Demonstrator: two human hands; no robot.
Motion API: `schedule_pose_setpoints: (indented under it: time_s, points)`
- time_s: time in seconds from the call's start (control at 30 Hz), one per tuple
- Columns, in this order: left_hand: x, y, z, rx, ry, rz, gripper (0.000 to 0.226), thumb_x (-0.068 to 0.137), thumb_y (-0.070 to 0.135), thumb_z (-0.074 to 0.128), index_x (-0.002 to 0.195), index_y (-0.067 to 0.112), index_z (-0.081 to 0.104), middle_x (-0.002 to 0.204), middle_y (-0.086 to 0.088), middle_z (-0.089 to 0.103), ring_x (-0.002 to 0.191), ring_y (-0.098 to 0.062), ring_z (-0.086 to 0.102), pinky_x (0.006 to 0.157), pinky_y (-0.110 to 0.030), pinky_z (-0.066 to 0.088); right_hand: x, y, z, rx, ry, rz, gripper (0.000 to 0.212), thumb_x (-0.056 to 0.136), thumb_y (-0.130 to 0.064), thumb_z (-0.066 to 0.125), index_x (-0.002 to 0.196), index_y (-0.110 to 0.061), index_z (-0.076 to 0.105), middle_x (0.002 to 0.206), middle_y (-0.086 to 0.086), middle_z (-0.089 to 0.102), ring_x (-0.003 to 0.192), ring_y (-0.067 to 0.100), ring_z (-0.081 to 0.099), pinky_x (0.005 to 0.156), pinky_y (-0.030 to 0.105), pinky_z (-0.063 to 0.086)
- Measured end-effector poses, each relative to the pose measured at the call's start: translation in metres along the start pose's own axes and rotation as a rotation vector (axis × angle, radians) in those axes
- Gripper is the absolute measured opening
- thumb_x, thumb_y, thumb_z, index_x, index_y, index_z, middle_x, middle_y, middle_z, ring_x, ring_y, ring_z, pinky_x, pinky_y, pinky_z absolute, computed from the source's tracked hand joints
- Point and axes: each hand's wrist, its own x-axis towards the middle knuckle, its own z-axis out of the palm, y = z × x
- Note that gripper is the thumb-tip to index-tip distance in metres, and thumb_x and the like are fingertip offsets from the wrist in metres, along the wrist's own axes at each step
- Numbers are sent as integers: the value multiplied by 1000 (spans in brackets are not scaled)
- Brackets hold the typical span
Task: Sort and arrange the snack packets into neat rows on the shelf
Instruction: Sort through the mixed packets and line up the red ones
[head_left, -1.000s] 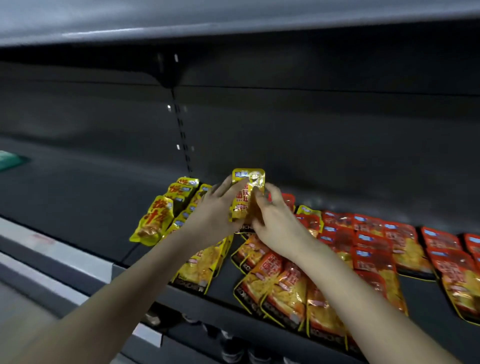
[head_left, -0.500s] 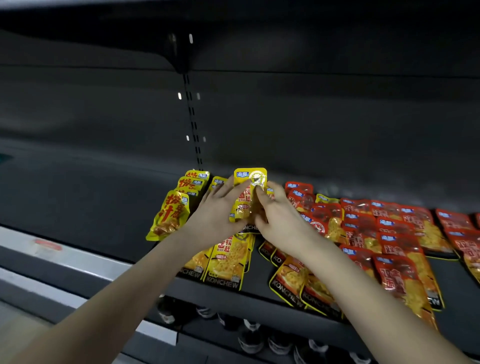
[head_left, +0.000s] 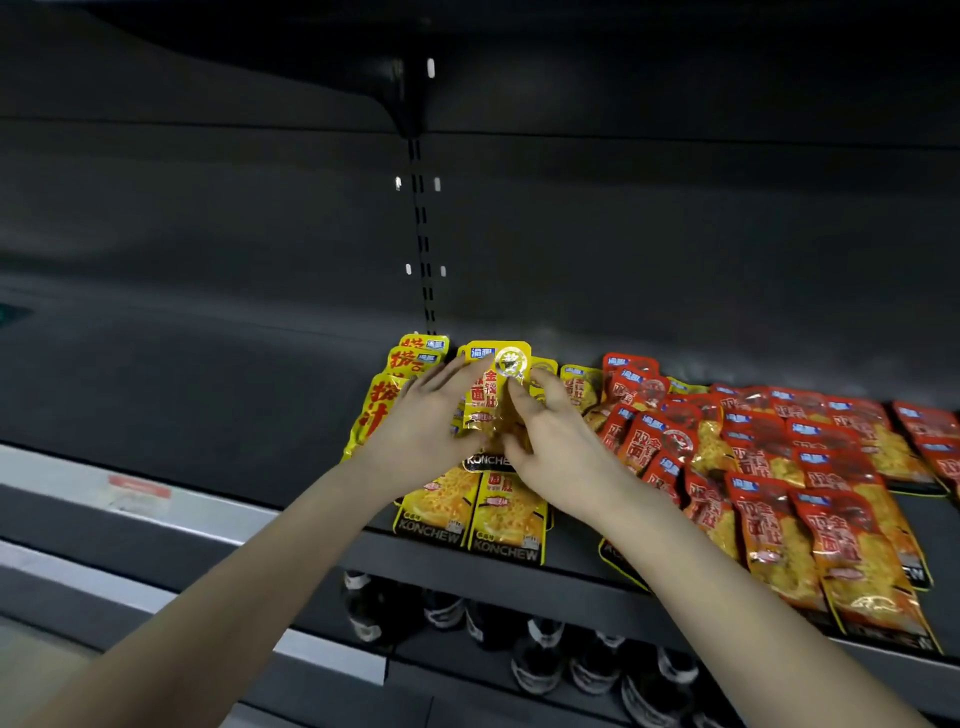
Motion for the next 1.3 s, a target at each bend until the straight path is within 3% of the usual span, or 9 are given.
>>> schedule_pose_setpoints:
  time_s: [0.1, 0.53, 0.7, 0.8, 0.87, 0.97, 1.1, 1.3]
  points:
    - [-8, -6, -4, -17, 13, 9, 77, 84, 26, 65, 148, 33, 21, 155, 2, 24, 146, -17, 14, 117, -43, 17, -1, -8, 8, 0, -2, 5, 61, 95, -28, 45, 147, -11, 19, 152, 7, 6, 114, 31, 54, 103, 37, 38]
    - [-56, -36, 4, -98, -40, 43, 73, 82, 30, 68, 144, 36, 29, 150, 7, 33, 142, -17, 23, 115, -46, 23, -31, -28, 45, -25, -26, 26, 61, 95, -28, 46, 148, -16, 18, 152, 1, 5, 113, 32, 53, 101, 39, 40]
    - [-63, -34, 8, -80, -48, 44, 71, 85, 27, 66, 144, 36, 29, 154, 8, 24, 145, -14, 13, 118, -35, 8, -41, -32, 59, -29, 101, 23, 63, 87, -24, 60, 141, -3, 35, 144, 14, 29, 123, 34, 46, 104, 44, 40]
    - [-64, -32, 9, -63, -90, 44, 68, 86, 40, 56, 146, 37, 24, 156, 8, 16, 146, -16, 6, 118, -34, 3, -46, -32, 67, -101, 204, 51, 61, 76, -27, 67, 128, 1, 51, 126, 17, 50, 107, 38, 57, 87, 49, 51]
    - [-63, -30, 10, -19, -118, 59, 70, 81, 49, 44, 146, 39, 21, 158, 7, 13, 147, -18, 4, 119, -35, 0, -48, -34, 68, -123, 229, 87, 59, 73, -33, 62, 122, 0, 56, 120, 16, 55, 101, 37, 59, 82, 48, 54]
    - [-63, -25, 16, 45, -151, 68, 65, 89, 40, 47, 147, 39, 18, 159, 4, 11, 147, -18, 1, 118, -35, -3, -53, -32, 70, -154, 246, 116, 59, 74, -38, 56, 120, -1, 58, 118, 14, 56, 101, 37, 59, 84, 48, 53]
    - [-65, -24, 21, 67, -156, 75, 80, 68, 60, 18, 146, 41, 20, 158, 9, 11, 147, -14, -1, 116, -33, -6, -54, -30, 72, -149, 247, 152, 63, 79, -47, 40, 119, -4, 60, 119, 12, 58, 103, 34, 58, 88, 47, 51]
    - [-69, -27, 22, 71, -117, 80, 81, 67, 63, 14, 145, 43, 23, 157, 13, 12, 147, -12, -1, 113, -28, -10, -53, -29, 74, -166, 267, 148, 60, 81, -46, 38, 117, -5, 62, 118, 10, 59, 106, 31, 55, 90, 51, 49]
